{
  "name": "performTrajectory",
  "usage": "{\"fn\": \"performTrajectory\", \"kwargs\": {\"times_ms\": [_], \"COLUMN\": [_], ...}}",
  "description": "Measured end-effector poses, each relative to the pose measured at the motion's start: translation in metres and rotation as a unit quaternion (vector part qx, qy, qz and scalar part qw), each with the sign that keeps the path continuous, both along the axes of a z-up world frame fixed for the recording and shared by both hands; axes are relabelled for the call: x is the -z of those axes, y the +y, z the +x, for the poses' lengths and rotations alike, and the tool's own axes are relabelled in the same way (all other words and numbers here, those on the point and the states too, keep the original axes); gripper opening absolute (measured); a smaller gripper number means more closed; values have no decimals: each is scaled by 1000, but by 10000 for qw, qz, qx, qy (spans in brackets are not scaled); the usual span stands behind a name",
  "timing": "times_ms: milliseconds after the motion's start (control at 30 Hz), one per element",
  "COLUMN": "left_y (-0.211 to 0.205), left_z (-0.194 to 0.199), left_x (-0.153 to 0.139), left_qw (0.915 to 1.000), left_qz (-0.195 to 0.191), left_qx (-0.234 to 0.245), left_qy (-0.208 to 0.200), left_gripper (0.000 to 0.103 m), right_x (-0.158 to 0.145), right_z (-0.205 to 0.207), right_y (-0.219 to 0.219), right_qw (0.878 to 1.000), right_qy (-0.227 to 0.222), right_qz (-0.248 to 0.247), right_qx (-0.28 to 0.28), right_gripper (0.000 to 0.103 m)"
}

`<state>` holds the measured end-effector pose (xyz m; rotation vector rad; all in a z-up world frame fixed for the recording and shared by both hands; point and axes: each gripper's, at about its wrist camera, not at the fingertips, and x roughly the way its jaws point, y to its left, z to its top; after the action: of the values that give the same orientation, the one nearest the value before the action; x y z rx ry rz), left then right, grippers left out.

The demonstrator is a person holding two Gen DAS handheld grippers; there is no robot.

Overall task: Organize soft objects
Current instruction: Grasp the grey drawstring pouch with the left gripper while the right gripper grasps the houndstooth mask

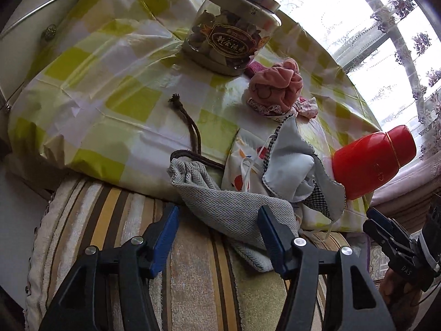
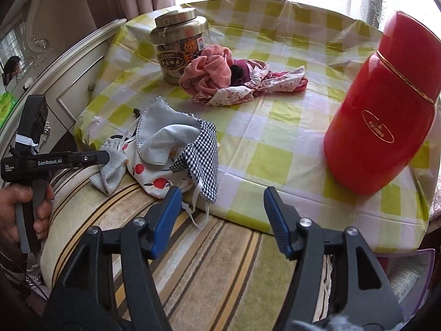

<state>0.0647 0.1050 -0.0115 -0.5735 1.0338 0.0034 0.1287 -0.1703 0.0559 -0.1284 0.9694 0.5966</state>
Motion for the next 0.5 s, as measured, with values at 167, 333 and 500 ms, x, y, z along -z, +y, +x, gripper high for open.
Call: {"fn": "performTrajectory", "kwargs": {"times_ms": [167,333,500], "left_y": [1,-3,-11], "left_z": [13,19,26], "left_x": [9,13,16], "left_qw": [9997,9993,9984], "left_qz": [-138,-117,13], "left_qx": [145,324,524], "left_qy": [133,169,202], "left_gripper": [60,60,60], "right_x": [11,26,44], "right_z": [14,30,45], "right_y": [33,57,72], "right_qw": [9994,9984,9978], "right_qy": [96,256,385], "right_qz": [-48,-68,-183], "right_qx": [-329,-508,-505], "right_gripper": [69,70,70]}}
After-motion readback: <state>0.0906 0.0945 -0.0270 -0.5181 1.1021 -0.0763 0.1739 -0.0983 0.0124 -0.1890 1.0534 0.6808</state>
